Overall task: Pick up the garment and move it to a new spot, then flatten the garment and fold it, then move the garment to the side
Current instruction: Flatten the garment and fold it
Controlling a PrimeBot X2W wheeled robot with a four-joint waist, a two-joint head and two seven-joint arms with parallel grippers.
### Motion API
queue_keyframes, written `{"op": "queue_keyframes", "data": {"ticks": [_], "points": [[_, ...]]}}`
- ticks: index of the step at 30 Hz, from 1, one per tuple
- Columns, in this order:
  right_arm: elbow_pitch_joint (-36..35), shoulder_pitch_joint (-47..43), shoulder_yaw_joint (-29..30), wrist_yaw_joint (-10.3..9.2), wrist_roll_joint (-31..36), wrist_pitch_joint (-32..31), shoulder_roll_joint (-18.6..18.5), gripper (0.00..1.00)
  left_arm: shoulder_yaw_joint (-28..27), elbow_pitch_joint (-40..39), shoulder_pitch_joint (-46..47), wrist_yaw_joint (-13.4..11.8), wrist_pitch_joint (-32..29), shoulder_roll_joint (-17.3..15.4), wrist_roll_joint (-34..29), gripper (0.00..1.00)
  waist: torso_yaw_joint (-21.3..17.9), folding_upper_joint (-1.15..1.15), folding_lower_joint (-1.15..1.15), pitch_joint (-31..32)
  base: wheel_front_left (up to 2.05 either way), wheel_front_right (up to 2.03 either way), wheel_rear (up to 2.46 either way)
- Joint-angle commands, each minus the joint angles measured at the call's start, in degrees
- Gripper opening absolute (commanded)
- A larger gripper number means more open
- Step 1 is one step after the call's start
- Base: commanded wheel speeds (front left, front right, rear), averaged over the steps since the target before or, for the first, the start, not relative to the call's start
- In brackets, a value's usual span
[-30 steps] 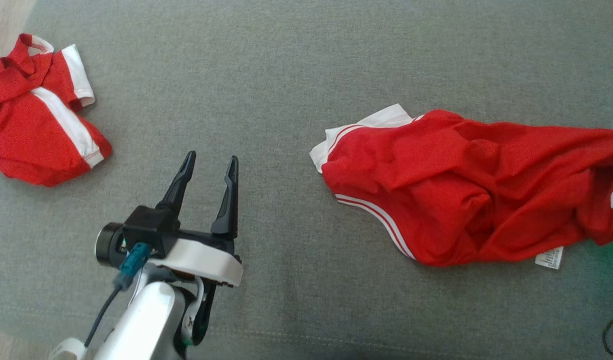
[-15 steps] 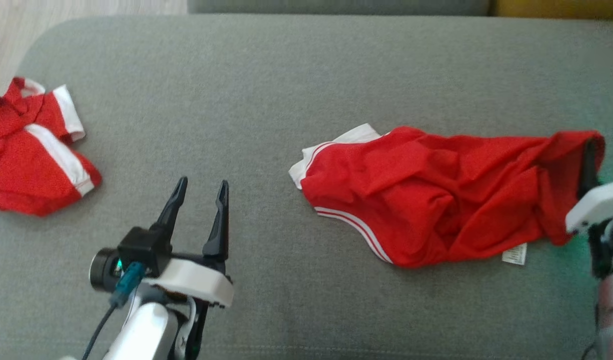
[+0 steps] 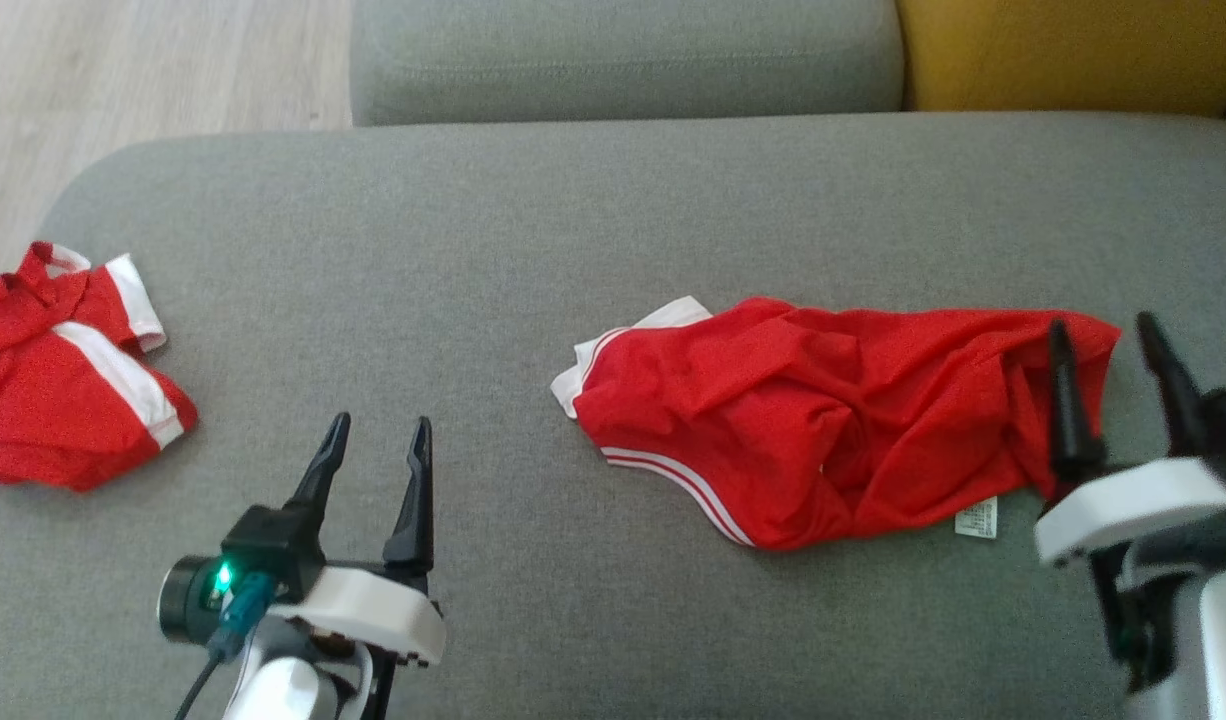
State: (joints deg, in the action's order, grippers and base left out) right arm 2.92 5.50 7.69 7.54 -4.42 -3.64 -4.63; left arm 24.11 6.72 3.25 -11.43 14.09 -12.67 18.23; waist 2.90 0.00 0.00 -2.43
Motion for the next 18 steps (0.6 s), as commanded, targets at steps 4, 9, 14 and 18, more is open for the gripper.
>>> {"op": "queue_keyframes", "data": {"ticks": [4,9,14,18], "points": [[-8.23,-3.47,-4.21,-0.05,0.14,-1.70,0.74,1.00,-1.76,-2.61,0.61,-0.52,-0.43,-1.58,0.21,1.00,0.02,0.00,0.00,1.61,0.00,0.00,0.00],[-12.68,-8.27,-5.83,-0.05,-0.22,-3.47,1.44,1.00,-1.55,-3.31,-0.51,-0.79,-0.96,-2.19,0.29,1.00,0.09,0.00,0.00,2.38,0.00,0.00,0.00],[-14.59,-10.29,-6.13,-0.05,-0.55,-4.51,1.66,1.00,-1.43,-3.96,-1.03,-1.27,-1.36,-2.49,0.28,1.00,0.09,0.00,0.00,2.52,0.00,0.00,0.00],[-15.01,-10.80,-6.05,-0.05,-0.94,-4.78,1.72,1.00,-1.31,-4.30,-1.06,-1.62,-1.50,-2.63,0.17,1.00,0.17,0.00,0.00,2.51,0.00,0.00,0.00]]}}
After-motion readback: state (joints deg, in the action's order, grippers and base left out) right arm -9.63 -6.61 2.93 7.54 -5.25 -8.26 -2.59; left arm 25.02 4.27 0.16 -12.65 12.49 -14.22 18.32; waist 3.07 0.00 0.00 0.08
